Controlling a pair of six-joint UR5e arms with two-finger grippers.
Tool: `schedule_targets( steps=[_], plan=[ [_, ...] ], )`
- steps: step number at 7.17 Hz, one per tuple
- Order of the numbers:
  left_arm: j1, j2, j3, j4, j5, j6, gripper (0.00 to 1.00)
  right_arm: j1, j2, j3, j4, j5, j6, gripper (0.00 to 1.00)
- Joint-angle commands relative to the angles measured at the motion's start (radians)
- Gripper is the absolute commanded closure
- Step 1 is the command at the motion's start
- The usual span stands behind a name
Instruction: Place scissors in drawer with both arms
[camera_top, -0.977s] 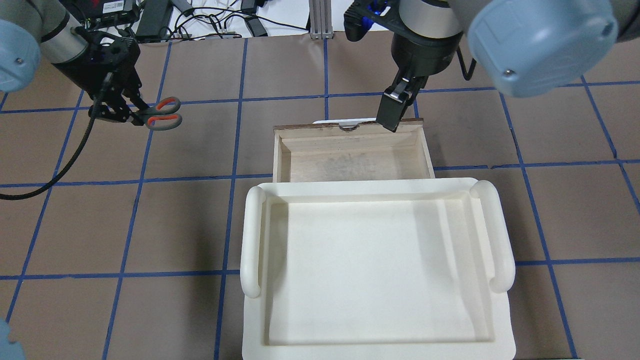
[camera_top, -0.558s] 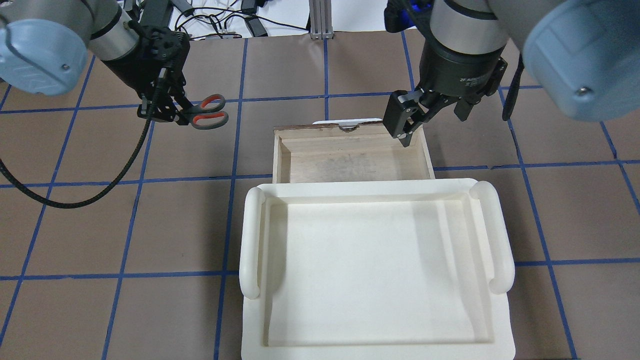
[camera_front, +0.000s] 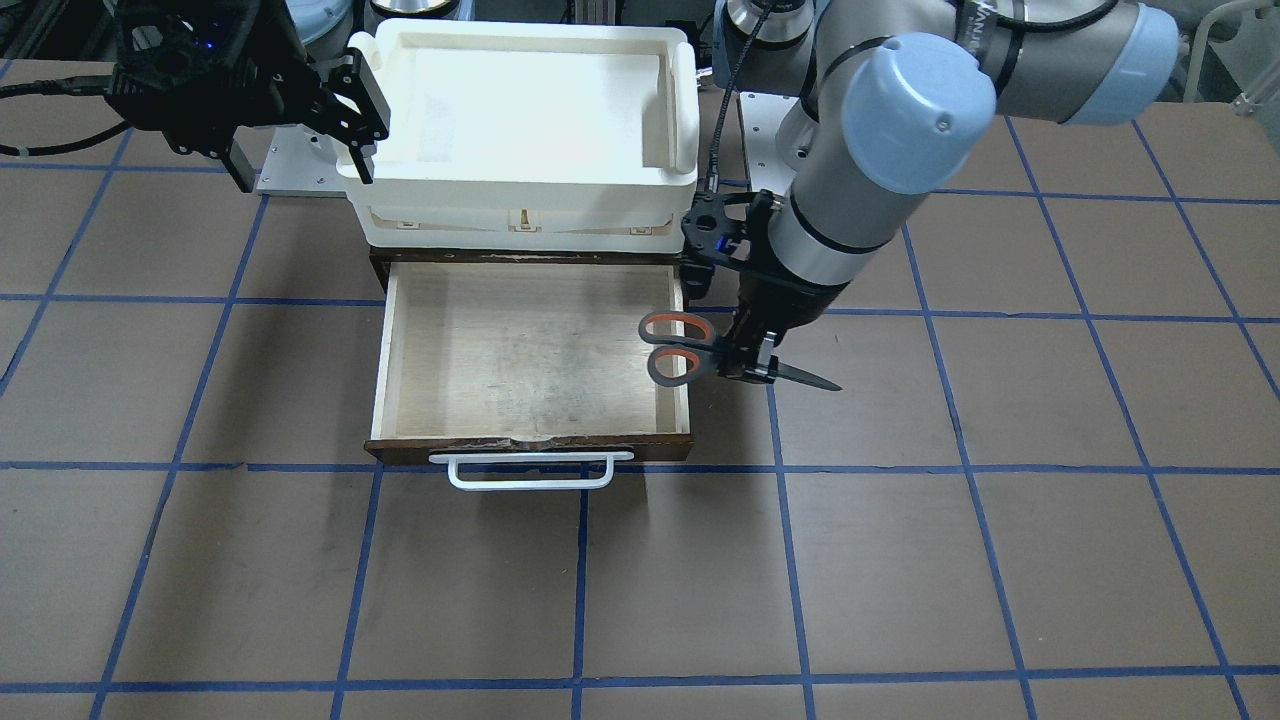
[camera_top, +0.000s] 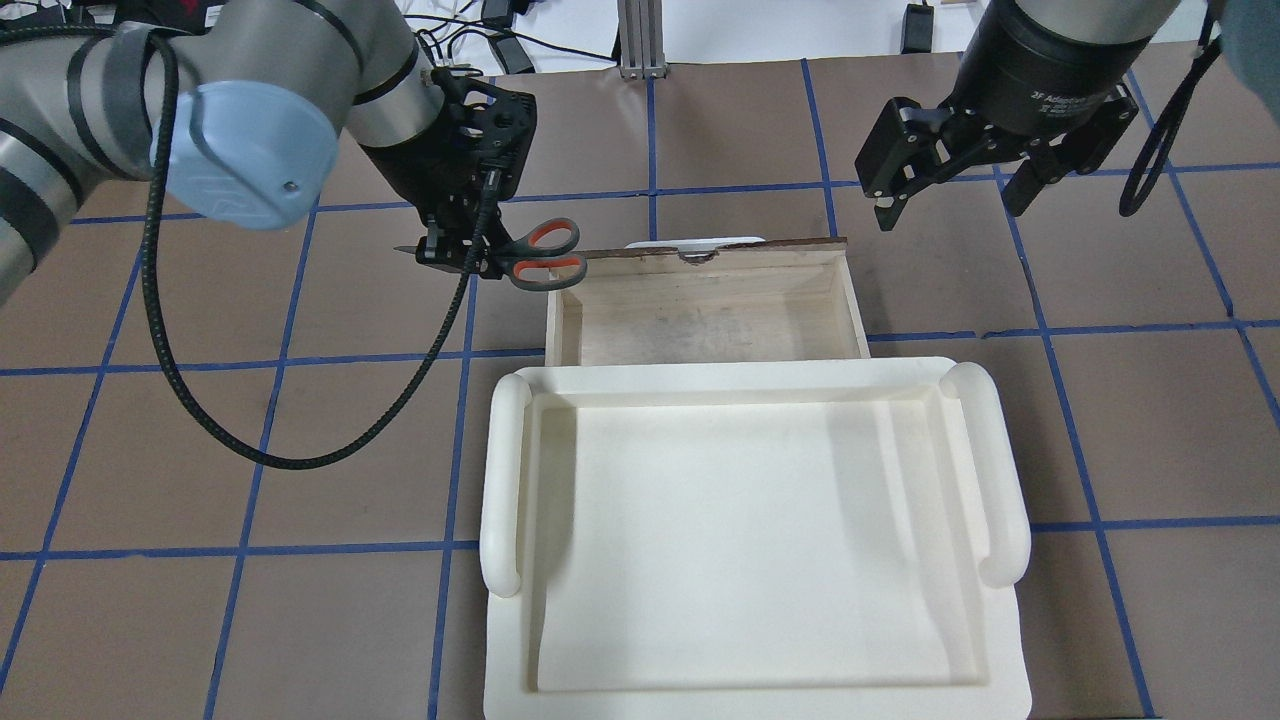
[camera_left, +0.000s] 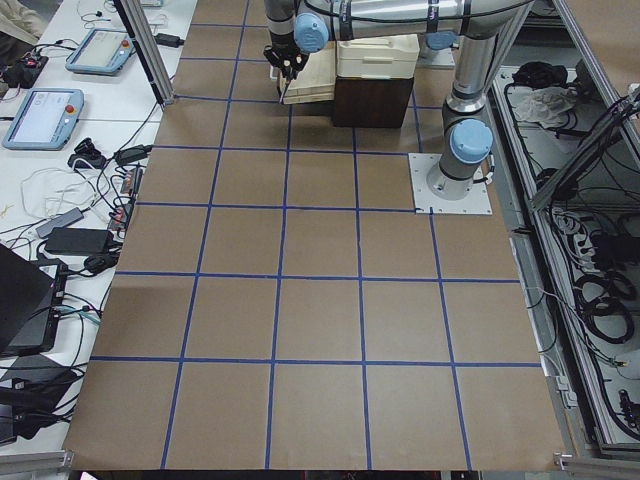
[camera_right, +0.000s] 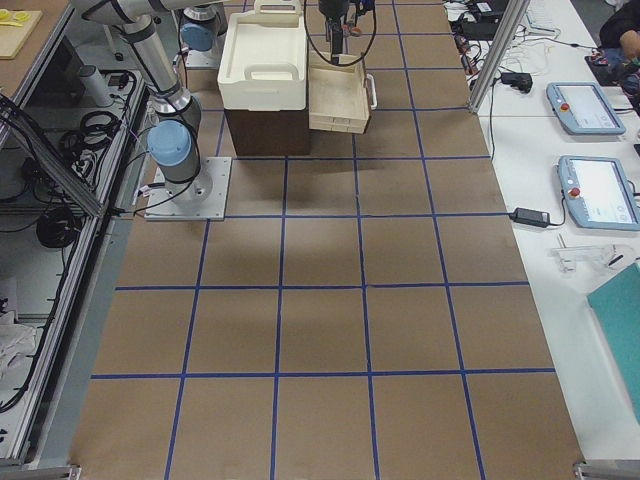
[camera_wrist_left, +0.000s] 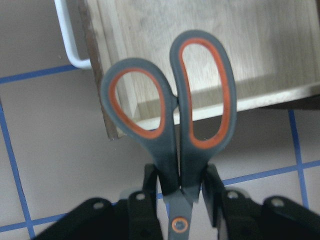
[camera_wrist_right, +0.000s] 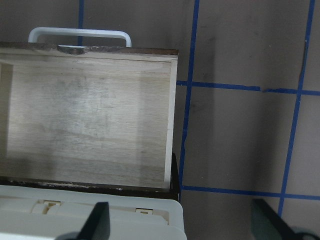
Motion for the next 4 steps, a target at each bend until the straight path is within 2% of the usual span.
schedule_targets(
  steps=[1,4],
  plan=[
    [-0.138,-0.012,0.0,0.067,0.005,-0.128,1.0,-0.003,0.001,0.004,0.0,0.002,0.026,0.0],
    [-0.19,-0.056,-0.002,0.1,-0.001,-0.213,1.0,-0.003,-0.003,0.007,0.001,-0.001,0.03,0.0]
  ],
)
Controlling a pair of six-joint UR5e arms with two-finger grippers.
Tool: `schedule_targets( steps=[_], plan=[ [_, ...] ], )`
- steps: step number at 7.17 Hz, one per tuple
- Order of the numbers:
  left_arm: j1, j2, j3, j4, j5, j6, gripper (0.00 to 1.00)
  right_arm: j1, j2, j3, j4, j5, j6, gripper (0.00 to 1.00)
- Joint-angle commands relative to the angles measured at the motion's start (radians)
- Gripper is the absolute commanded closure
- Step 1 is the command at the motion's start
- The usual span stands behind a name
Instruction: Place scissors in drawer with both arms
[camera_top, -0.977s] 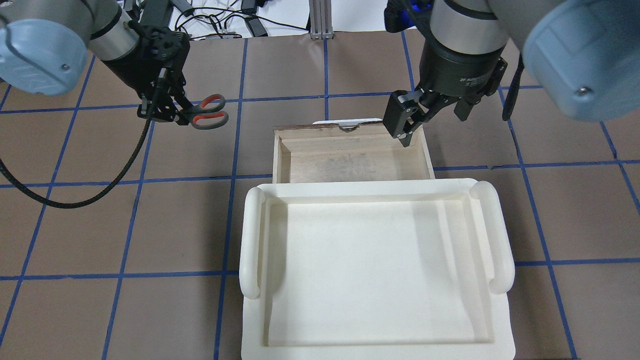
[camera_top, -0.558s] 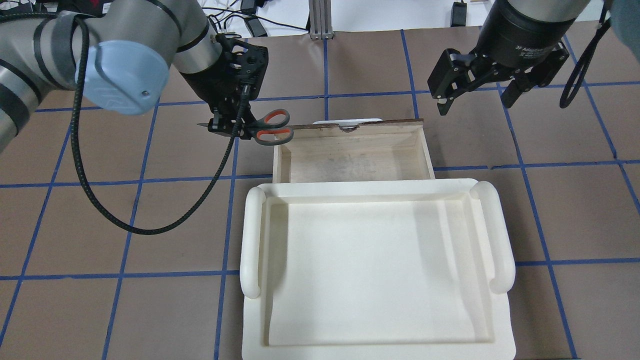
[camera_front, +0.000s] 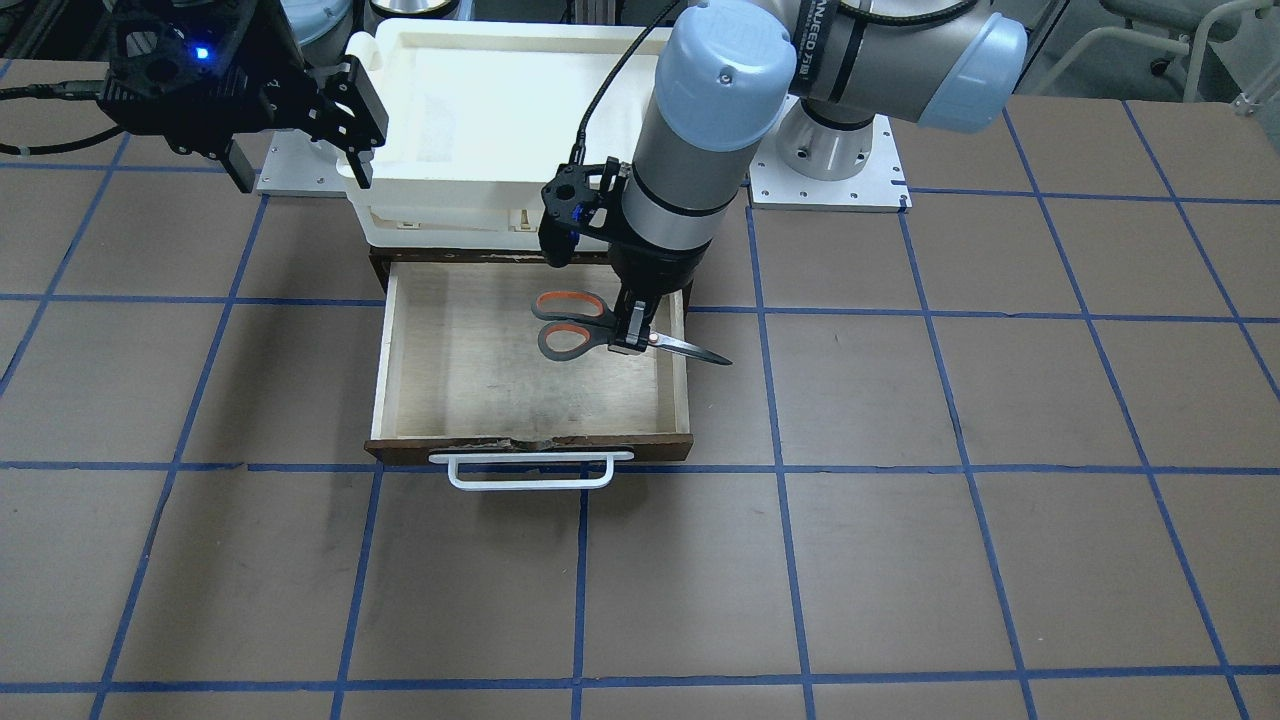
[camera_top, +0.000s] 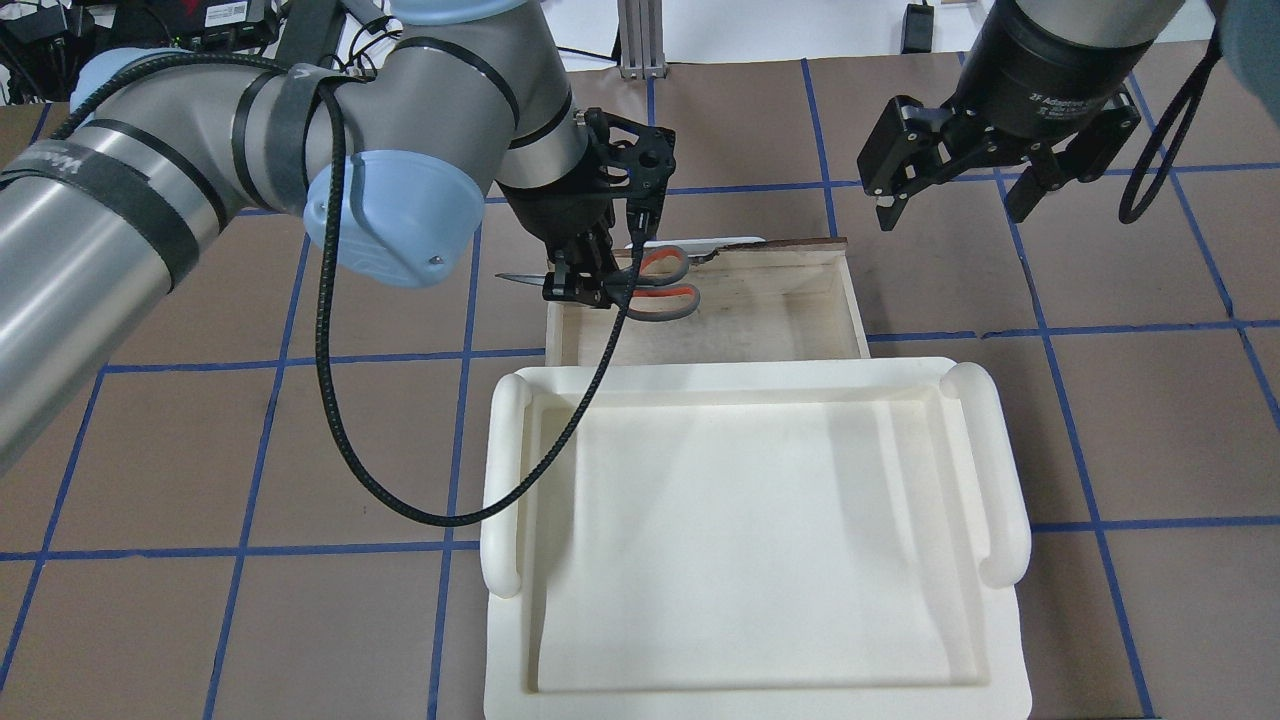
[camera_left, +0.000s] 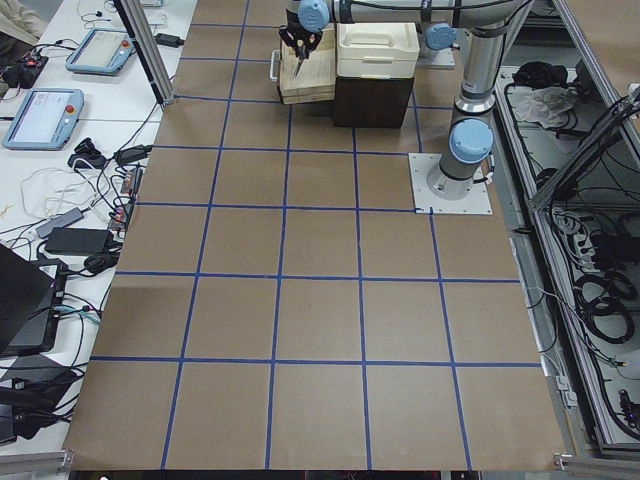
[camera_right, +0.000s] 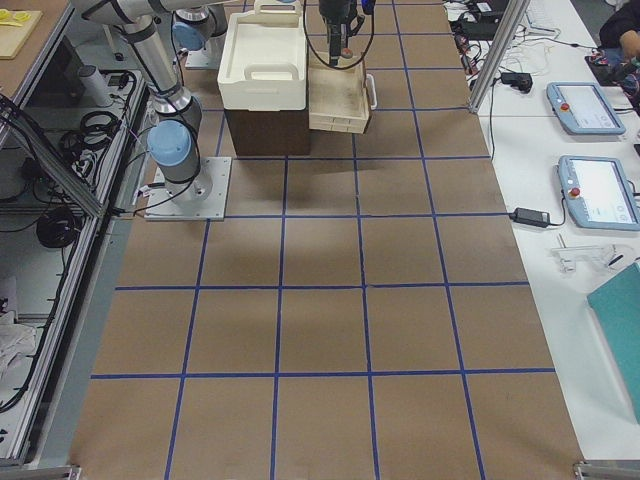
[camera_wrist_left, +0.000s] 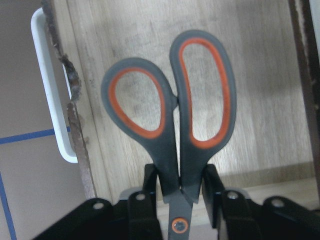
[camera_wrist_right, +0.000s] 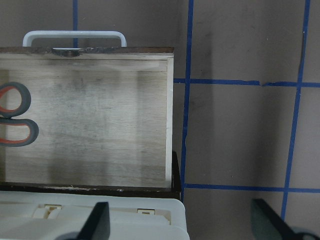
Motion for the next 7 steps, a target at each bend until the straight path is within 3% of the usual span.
schedule_targets(
  steps=[1,7],
  plan=[
    [-0.05,-0.04,-0.001,0.036,0.0,-0.09,1.0,0.0,-0.001,0.001,0.0,-0.001,0.001,0.0],
    [-0.119,-0.098,-0.021,0.11,0.005,-0.242,1.0,0.0,-0.005,0.001,0.0,0.0,0.0,0.0]
  ],
)
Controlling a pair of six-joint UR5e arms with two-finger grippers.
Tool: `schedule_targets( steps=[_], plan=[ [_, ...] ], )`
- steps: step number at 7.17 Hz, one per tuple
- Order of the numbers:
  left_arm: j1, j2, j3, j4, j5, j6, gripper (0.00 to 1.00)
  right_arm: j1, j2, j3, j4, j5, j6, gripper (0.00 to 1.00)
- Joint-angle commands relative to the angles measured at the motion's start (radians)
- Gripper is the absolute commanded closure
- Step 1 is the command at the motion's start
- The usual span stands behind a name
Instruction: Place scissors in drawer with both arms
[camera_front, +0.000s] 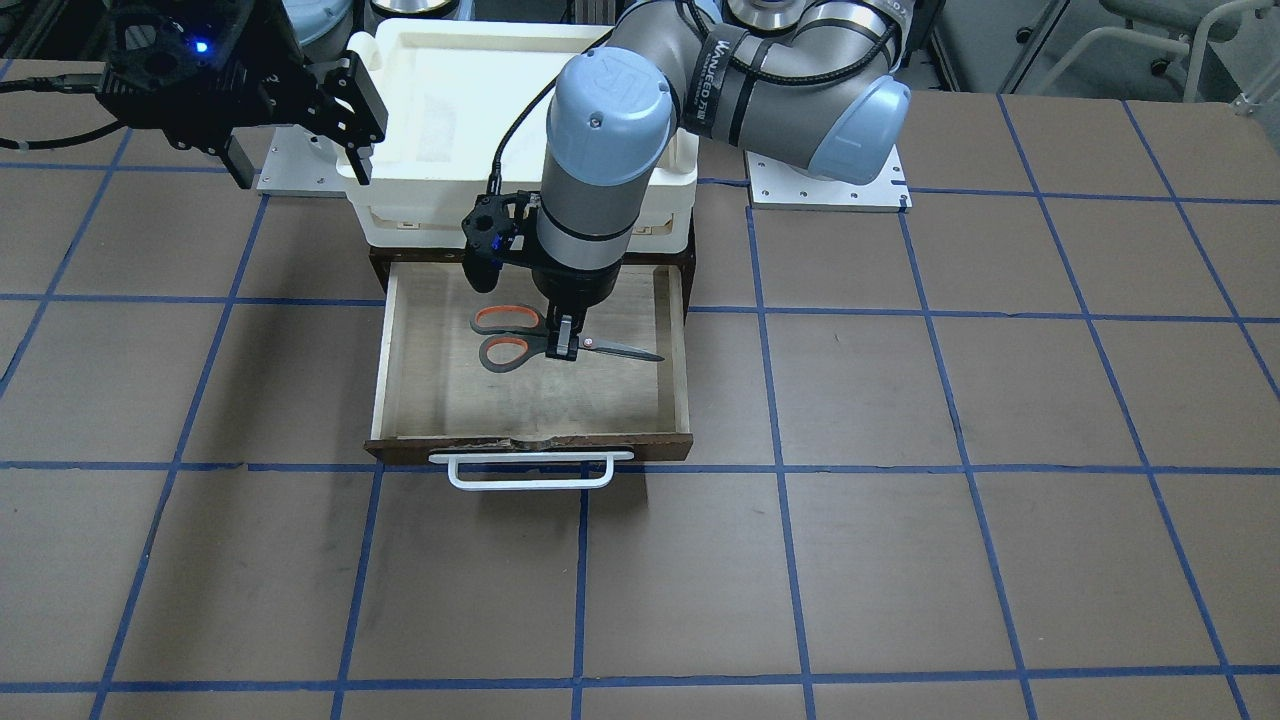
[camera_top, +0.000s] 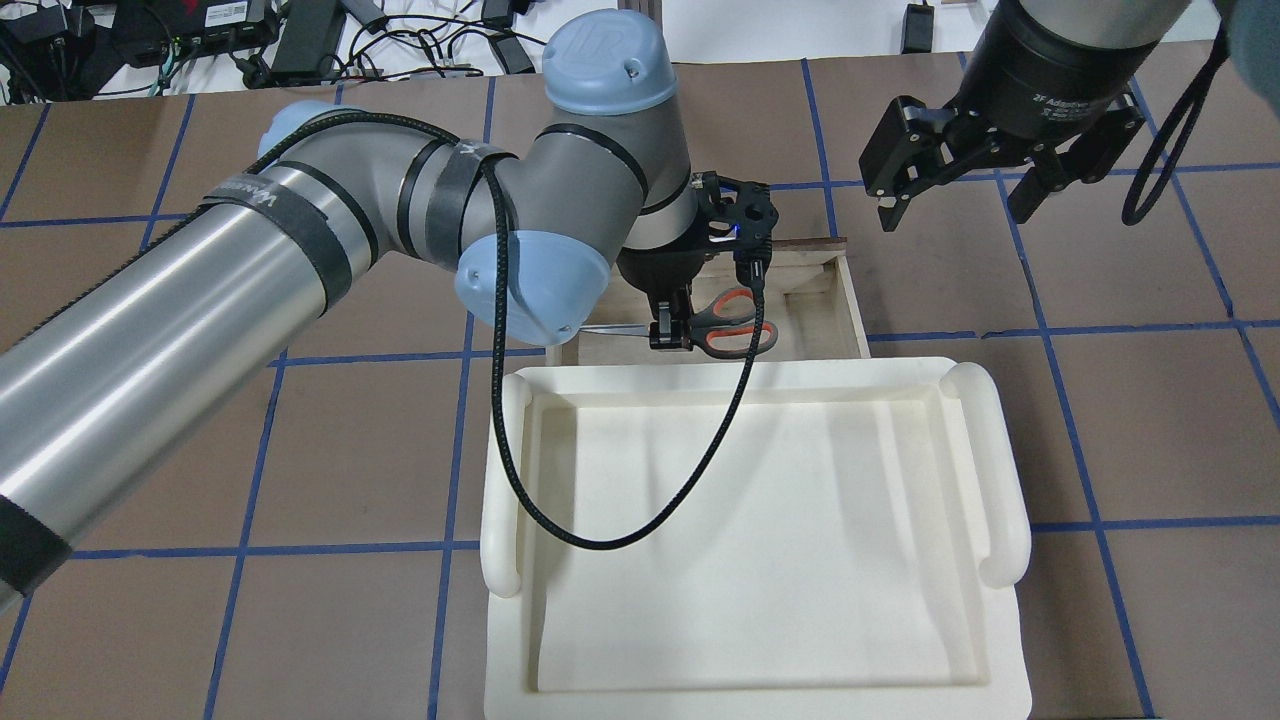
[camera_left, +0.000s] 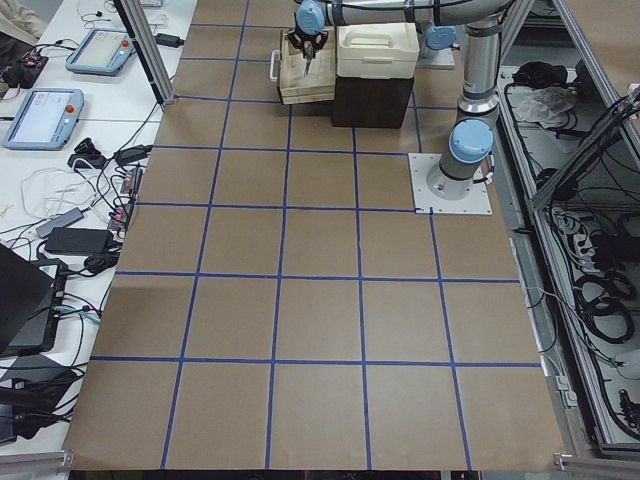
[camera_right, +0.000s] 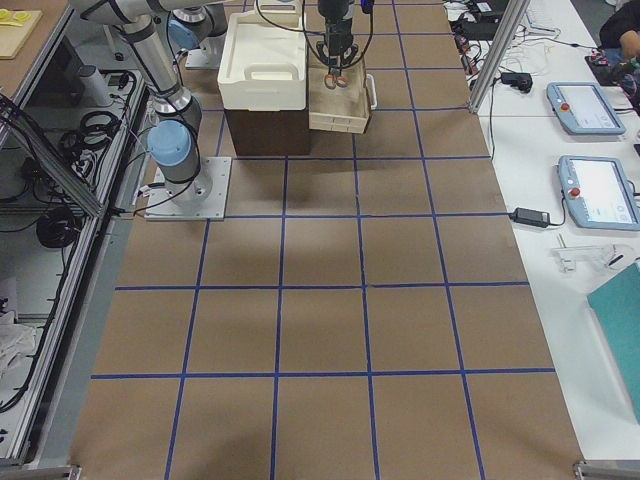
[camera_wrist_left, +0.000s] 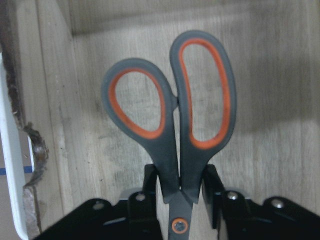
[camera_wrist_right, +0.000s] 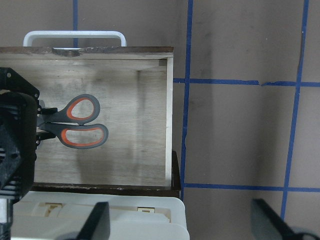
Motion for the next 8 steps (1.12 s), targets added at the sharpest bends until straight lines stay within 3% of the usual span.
schedule_targets(
  steps=[1,6,8],
  plan=[
    [-0.003,-0.022,-0.007,0.021,0.0,-0.016,1.0,0.0,0.0,0.0,-0.001,0.0,-0.001,0.0],
    [-0.028,-0.042,-0.02,0.026,0.006,-0.045,1.0,0.0,0.005,0.0,-0.001,0.0,-0.004,0.0],
    [-0.026,-0.045,-0.069,0.108,0.004,-0.047,0.81,0.0,0.007,0.0,-0.001,0.0,-0.004,0.0]
  ],
)
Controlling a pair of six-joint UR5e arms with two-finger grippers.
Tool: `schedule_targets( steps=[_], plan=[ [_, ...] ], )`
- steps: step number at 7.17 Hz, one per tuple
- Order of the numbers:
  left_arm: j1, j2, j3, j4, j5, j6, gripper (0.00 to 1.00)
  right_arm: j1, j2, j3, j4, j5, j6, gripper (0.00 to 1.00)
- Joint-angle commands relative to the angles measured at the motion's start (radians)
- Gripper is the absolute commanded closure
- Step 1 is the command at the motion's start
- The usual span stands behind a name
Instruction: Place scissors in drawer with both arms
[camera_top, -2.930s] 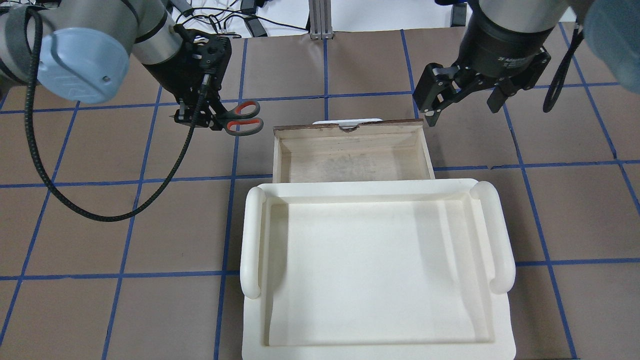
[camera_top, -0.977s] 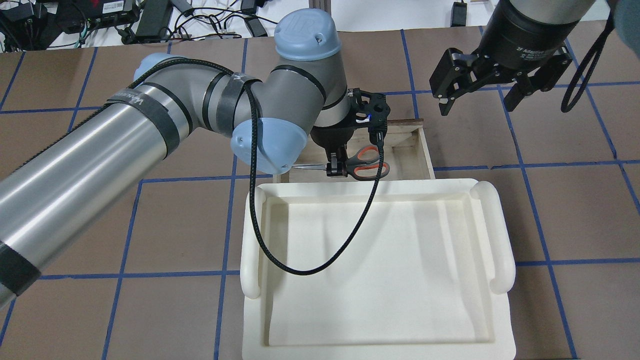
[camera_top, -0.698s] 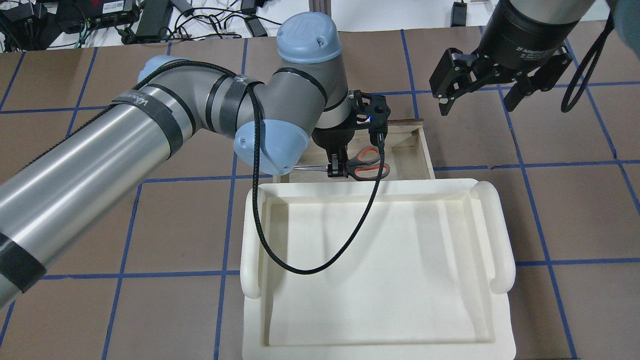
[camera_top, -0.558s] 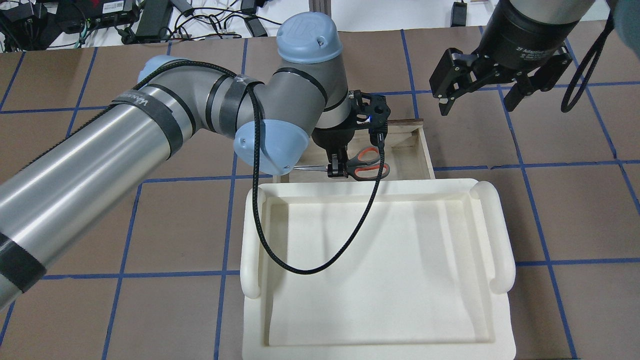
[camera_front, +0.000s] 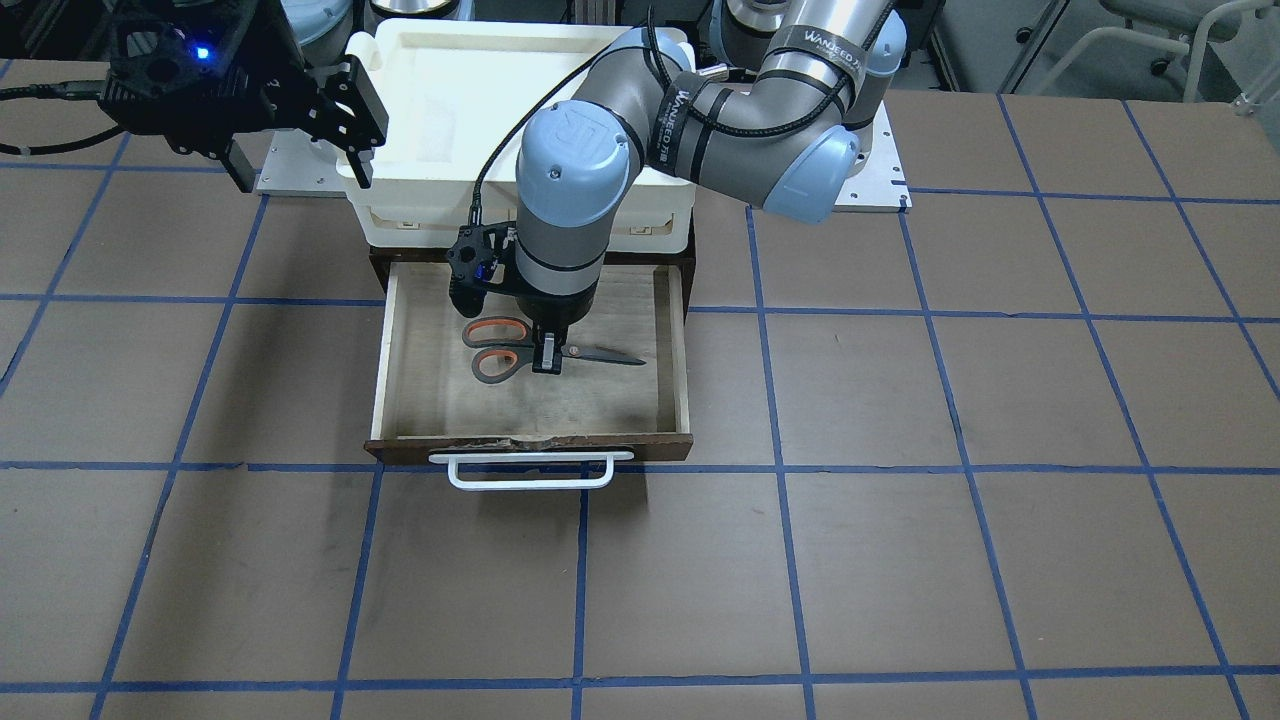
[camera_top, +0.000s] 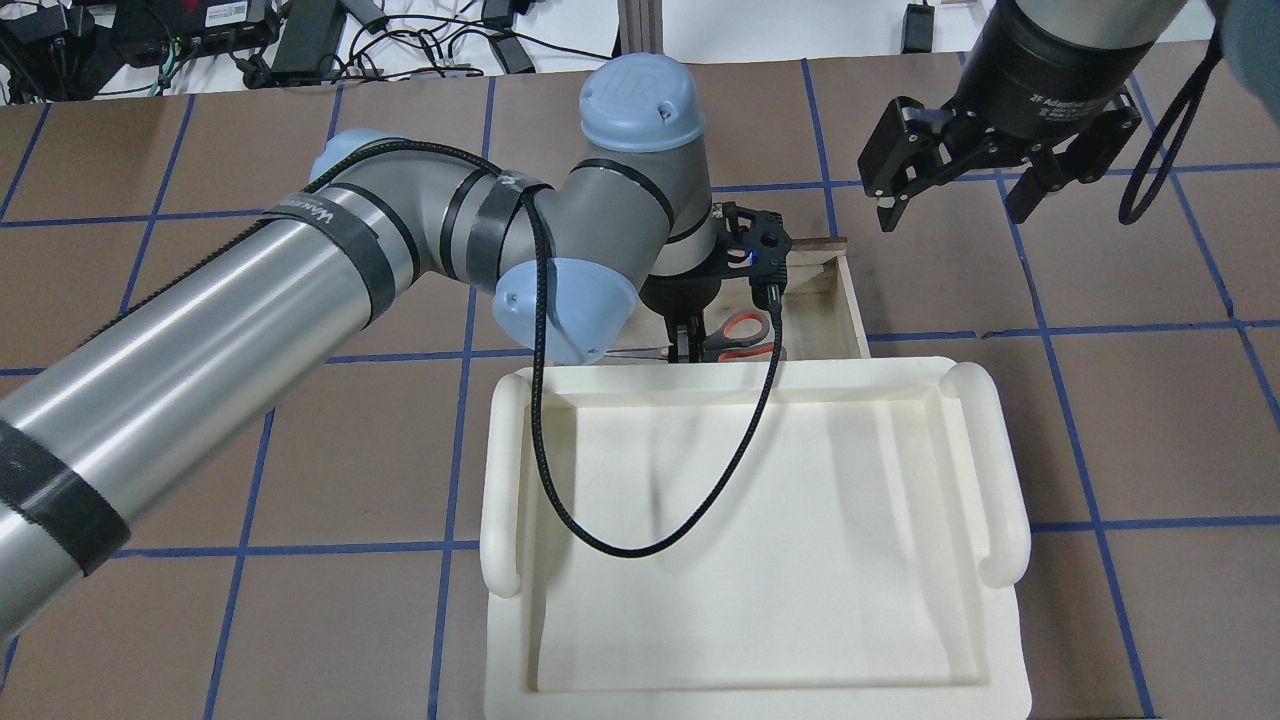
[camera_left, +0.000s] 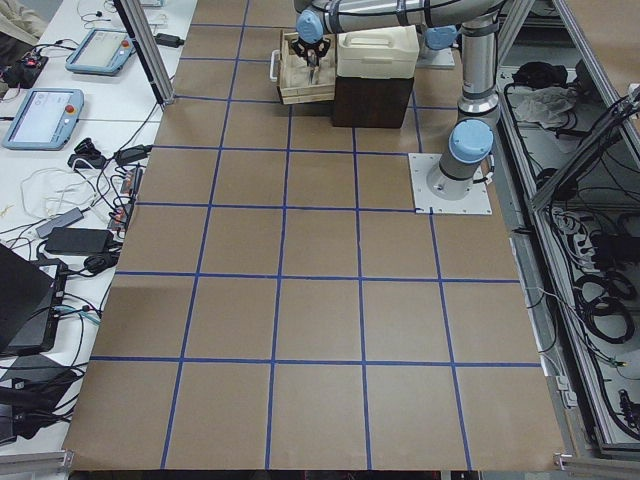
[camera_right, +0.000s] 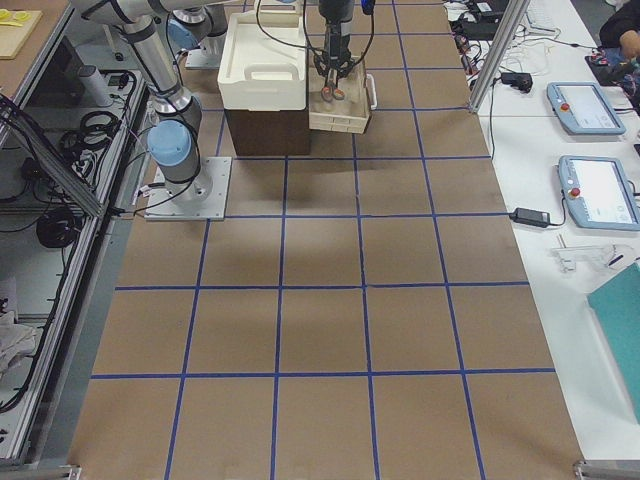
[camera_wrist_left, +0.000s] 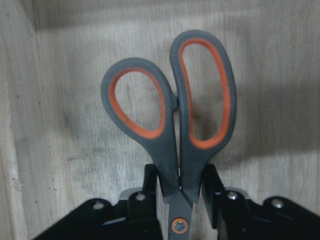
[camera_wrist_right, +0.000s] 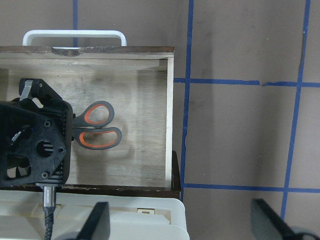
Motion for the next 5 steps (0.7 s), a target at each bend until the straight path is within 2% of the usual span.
schedule_targets(
  steps=[1,2,3,5],
  plan=[
    [0.0,0.0,-0.023,0.047,-0.004,-0.009,0.15,0.0,0.001,0.0,0.0,0.0,-0.002,0.0],
    [0.0,0.0,-0.024,0.044,-0.001,-0.009,0.04,0.0,0.001,0.0,0.0,0.0,-0.002,0.0],
    [0.0,0.003,-0.023,0.042,0.004,-0.009,0.0,0.0,0.001,0.0,0.0,0.0,-0.002,0.0],
    [0.017,0.047,-0.006,-0.011,0.01,-0.006,0.0,0.0,0.001,0.0,0.0,0.0,-0.002,0.0]
  ],
)
